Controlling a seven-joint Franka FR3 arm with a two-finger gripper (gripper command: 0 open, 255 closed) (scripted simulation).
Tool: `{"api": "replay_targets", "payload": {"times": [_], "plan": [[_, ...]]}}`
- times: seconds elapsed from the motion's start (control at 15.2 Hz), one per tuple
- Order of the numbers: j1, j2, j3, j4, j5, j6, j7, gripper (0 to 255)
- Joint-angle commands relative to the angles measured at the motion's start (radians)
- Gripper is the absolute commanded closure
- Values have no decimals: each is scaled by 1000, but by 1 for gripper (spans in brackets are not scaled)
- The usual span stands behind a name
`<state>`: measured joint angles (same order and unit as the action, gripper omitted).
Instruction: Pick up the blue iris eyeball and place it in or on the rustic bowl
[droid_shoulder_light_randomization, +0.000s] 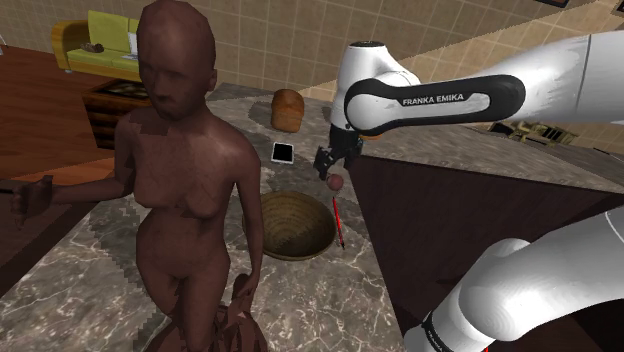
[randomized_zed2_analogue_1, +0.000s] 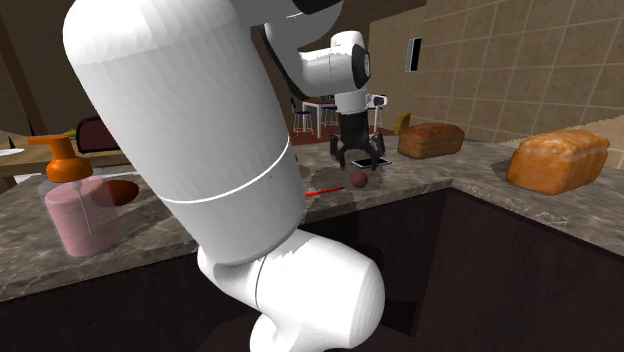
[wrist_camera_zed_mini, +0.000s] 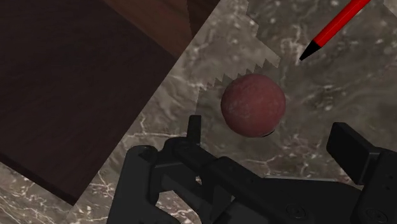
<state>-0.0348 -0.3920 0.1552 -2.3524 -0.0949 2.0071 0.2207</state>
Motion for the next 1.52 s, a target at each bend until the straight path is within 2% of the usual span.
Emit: {"api": "replay_targets", "payload": {"times": [0.0,0.2,0.66,0.73,1.32,1.45], "plan": [[-3,12,-1,-15,-5,29,1,0],[-5,24,-2,-40,-9,65,3,0],[-5,24,-2,-40,-9,65,3,0],[-5,24,-2,-40,-9,65,3,255],[-5,24,-2,-40,-9,65,3,255],[-5,16,-3,-19,-6,37,-1,255]]}}
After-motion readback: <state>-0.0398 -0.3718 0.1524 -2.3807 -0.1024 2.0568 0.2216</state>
